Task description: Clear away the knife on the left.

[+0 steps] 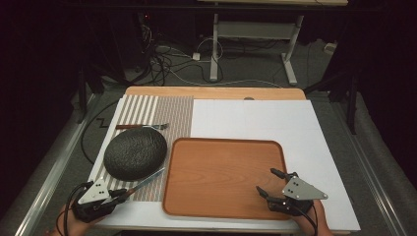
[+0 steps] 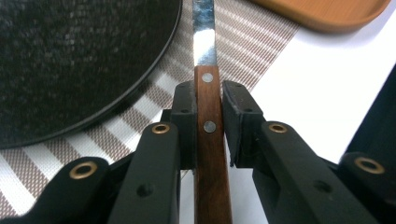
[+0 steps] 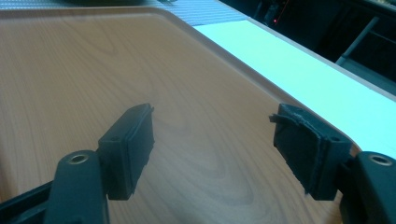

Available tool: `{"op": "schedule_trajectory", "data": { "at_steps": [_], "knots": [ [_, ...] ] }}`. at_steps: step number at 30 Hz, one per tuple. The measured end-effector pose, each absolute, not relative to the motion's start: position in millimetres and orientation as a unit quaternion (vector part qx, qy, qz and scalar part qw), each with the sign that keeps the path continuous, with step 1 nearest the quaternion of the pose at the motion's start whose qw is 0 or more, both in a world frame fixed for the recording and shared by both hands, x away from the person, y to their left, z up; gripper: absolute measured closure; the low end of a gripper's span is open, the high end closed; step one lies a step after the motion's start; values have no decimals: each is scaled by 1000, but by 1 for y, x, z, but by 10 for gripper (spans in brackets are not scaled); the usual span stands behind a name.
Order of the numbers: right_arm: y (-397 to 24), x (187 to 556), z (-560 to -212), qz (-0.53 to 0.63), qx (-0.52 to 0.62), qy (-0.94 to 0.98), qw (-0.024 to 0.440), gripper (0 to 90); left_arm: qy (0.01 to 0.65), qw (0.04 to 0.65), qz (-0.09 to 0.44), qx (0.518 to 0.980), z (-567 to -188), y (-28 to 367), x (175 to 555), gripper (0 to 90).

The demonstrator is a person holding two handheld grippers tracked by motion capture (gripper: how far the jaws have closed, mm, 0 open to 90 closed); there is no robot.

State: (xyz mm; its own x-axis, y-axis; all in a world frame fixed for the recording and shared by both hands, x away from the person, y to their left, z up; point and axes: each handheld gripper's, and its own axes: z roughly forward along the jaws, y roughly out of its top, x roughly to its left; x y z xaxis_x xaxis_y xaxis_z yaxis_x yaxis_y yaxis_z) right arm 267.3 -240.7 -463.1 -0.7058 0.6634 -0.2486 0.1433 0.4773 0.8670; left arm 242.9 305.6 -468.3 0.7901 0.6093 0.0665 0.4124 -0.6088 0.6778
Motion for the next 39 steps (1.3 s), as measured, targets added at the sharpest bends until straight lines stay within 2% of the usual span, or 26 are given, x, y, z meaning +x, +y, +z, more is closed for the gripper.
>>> {"op": "schedule_trajectory", "data": {
  "at_steps": [6,19,39],
  "knots": [
    [-241,266,-462,449,248,807,294,294,279,380,172,865,-461,295,241,740],
    [-244,265,-461,454,246,802,302,293,249,419,201,850,-447,263,257,740],
    [-248,263,-458,460,245,795,311,293,182,410,187,874,-446,190,282,740]
  ]
}}
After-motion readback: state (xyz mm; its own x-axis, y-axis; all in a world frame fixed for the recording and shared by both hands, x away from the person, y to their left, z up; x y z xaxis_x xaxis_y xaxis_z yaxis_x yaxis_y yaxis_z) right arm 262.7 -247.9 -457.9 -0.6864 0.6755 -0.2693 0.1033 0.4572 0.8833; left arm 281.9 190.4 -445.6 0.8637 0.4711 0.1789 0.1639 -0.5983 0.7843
